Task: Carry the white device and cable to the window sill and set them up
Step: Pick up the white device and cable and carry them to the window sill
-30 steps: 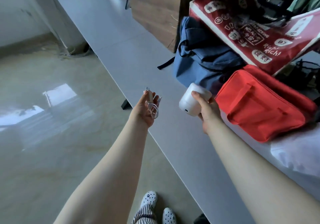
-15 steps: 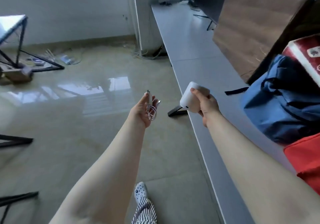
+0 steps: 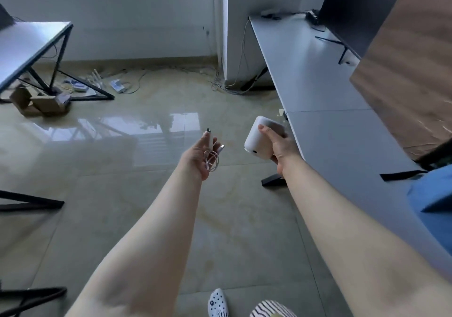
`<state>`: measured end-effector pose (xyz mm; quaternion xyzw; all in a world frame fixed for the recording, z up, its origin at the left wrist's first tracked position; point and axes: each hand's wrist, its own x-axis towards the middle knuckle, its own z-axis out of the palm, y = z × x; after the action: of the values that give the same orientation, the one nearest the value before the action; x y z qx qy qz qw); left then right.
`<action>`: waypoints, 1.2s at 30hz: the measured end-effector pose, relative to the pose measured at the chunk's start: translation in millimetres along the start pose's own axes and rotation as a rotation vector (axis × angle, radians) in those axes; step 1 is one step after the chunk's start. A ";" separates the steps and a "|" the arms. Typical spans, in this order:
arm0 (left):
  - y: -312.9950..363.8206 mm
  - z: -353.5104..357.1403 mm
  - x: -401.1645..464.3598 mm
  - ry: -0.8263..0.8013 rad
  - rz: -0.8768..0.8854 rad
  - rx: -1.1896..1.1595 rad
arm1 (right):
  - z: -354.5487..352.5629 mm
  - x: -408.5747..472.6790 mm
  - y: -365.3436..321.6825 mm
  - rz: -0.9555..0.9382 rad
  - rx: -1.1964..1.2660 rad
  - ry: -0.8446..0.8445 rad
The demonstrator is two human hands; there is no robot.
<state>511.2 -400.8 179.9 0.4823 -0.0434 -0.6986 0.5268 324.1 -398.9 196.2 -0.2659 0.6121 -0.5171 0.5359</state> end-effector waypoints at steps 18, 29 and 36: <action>149.0 37.7 177.3 0.047 0.066 -0.047 | 154.9 183.5 -41.2 0.032 -0.064 -0.073; 256.3 82.5 310.4 0.098 0.120 -0.124 | 265.1 339.2 -103.6 0.044 -0.116 -0.180; 327.4 87.9 380.7 0.131 0.141 -0.139 | 341.7 411.9 -120.5 0.051 -0.151 -0.232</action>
<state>682.9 -880.7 173.6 0.4850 0.0057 -0.6282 0.6084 497.7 -919.2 187.1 -0.3478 0.5896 -0.4216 0.5947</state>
